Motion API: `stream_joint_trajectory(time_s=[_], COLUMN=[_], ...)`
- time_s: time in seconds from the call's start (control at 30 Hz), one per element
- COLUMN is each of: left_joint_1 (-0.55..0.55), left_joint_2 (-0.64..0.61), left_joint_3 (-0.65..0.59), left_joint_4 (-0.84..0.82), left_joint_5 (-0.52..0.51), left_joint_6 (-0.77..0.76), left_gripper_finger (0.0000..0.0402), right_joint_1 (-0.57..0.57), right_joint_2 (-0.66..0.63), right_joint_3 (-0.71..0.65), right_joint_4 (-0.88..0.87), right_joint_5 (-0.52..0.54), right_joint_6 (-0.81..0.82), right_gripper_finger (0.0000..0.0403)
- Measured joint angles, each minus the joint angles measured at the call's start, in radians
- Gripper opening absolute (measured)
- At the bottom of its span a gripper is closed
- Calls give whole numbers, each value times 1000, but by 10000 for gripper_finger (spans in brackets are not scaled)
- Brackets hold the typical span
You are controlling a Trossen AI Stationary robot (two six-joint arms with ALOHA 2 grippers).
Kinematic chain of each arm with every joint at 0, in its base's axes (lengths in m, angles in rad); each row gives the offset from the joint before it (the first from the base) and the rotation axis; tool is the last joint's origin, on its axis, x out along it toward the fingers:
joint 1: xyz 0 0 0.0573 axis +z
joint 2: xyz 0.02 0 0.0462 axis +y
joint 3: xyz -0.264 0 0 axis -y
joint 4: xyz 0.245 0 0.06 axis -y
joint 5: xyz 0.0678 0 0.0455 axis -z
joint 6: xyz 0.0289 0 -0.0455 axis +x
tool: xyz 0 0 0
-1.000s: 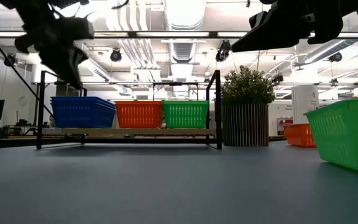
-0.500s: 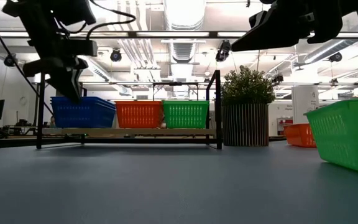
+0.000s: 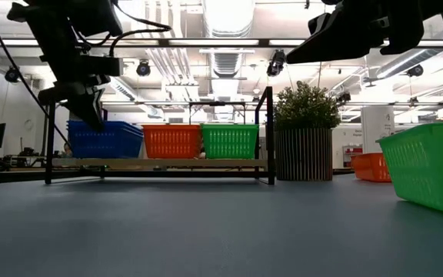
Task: Stack baskets on shelf by color
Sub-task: Stack the blue bin on top of the blue bin on the shelf, then stack the green bin on top of the green bin on the shelf
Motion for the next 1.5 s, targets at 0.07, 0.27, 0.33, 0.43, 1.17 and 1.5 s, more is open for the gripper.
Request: stream_joint_trajectory(time_s=[0.07,0.27,0.33,0.43,1.17,1.5], left_joint_1=[0,-38,-71,-160,-453,-453], left_joint_2=[-3,-7,-8,-6,80,68], left_joint_3=[3,56,88,103,19,18], left_joint_4=[0,7,33,200,1078,1160], left_joint_5=[0,33,66,103,91,91], left_joint_6=[-1,-61,-116,-140,124,132], left_gripper_finger=[4,4,4,4,4,4], right_joint_1=[0,0,0,4,421,573], right_joint_2=[0,0,0,1,190,401], right_joint_3=[0,0,0,16,535,679], right_joint_4=[0,7,5,-27,-1152,-1409], right_joint_5=[0,-1,-49,-171,-207,-217], right_joint_6=[0,32,38,38,450,373], right_gripper_finger=[9,9,9,9,9,94])
